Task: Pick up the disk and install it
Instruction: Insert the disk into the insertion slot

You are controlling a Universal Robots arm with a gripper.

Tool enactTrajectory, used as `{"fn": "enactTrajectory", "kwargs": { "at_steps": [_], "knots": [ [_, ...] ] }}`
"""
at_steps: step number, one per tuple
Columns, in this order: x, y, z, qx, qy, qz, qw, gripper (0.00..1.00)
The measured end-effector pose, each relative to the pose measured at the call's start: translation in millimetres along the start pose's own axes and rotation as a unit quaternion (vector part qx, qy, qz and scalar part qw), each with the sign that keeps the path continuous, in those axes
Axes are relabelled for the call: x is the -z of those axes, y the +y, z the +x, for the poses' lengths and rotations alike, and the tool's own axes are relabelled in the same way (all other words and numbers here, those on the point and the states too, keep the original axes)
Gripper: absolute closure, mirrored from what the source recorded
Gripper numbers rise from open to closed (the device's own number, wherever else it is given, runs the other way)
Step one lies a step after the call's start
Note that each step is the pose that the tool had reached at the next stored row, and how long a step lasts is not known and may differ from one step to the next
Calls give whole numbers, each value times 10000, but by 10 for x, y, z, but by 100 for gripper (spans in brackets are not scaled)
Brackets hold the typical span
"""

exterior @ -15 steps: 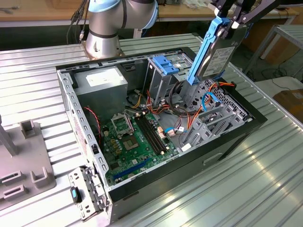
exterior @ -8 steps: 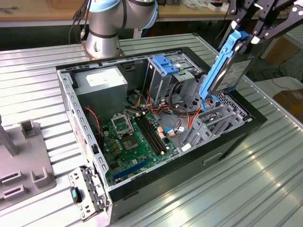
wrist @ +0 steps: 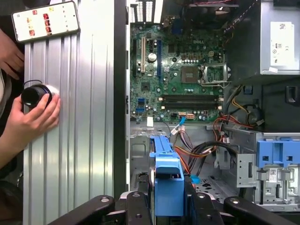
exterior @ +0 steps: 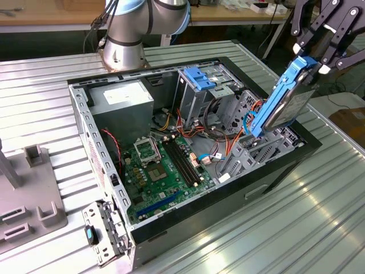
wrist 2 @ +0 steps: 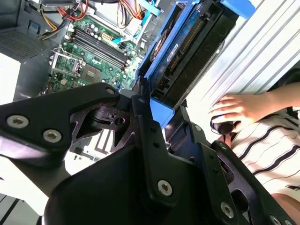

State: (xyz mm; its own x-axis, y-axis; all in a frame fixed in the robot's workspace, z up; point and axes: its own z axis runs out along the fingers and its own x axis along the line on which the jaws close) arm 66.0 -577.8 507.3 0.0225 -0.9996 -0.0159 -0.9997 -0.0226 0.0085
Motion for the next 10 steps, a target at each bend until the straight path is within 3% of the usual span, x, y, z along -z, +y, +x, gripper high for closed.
{"fn": "enactTrajectory", "kwargs": {
  "at_steps": [5,10],
  "knots": [
    [-101,-23,2,0,1,0,10000,63],
    [-280,-54,-40,0,4,0,10000,63]
  ]
}}
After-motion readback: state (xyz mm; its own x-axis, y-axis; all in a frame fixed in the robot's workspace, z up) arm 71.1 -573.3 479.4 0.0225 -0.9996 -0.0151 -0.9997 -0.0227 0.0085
